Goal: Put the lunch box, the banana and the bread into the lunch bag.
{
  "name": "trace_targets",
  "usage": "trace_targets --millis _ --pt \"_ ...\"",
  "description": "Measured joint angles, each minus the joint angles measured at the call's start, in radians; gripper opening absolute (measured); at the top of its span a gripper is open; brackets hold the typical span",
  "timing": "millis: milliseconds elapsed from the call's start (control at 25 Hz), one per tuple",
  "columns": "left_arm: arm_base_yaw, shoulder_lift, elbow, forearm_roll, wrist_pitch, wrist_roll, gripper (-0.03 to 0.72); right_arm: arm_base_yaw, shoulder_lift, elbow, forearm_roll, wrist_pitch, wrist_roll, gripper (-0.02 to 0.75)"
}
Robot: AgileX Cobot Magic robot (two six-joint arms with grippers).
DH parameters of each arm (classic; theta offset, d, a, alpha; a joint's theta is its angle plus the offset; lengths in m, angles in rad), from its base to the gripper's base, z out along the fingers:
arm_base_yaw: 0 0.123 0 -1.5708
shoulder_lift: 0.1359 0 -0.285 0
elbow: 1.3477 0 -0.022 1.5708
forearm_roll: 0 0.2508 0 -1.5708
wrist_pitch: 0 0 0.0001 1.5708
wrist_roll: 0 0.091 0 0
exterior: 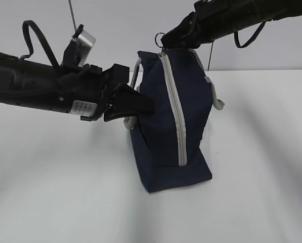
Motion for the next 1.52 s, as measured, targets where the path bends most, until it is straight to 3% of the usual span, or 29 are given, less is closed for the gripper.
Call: trace_targets --millis 400,760,840,1000,1080,1160,1280,1520 --pt "0.000 0.000 0.000 0.092 0.078 0.000 0.003 -0.002 0.252 -0.306 0.004 -0.007 0.040 -0.016" --pt "0.009 0.000 -0.002 0.119 0.100 0.000 0.015 -0.055 0.376 -0.476 0.001 0.161 0.102 -0.016" --pt "0.024 0.000 -0.002 0.123 0.115 0.000 0.104 -0.061 0.376 -0.485 0.001 0.186 0.103 -0.016" --pt "0.086 -0.005 -0.002 0.140 0.151 -0.042 0.475 -0.064 0.376 -0.491 -0.003 0.220 0.103 -0.016" --pt "0.131 -0.017 -0.002 0.144 0.171 -0.091 0.569 -0.064 0.376 -0.491 -0.003 0.224 0.103 -0.016" --pt "0.169 -0.040 -0.002 0.144 0.196 -0.149 0.589 -0.064 0.376 -0.491 -0.004 0.224 0.097 -0.016" --pt "0.208 -0.068 -0.003 0.144 0.211 -0.257 0.563 -0.068 0.376 -0.491 -0.006 0.224 0.077 -0.016" --pt "0.219 -0.069 -0.110 0.210 0.142 -0.401 0.522 -0.073 0.376 -0.491 -0.009 0.220 0.066 -0.016"
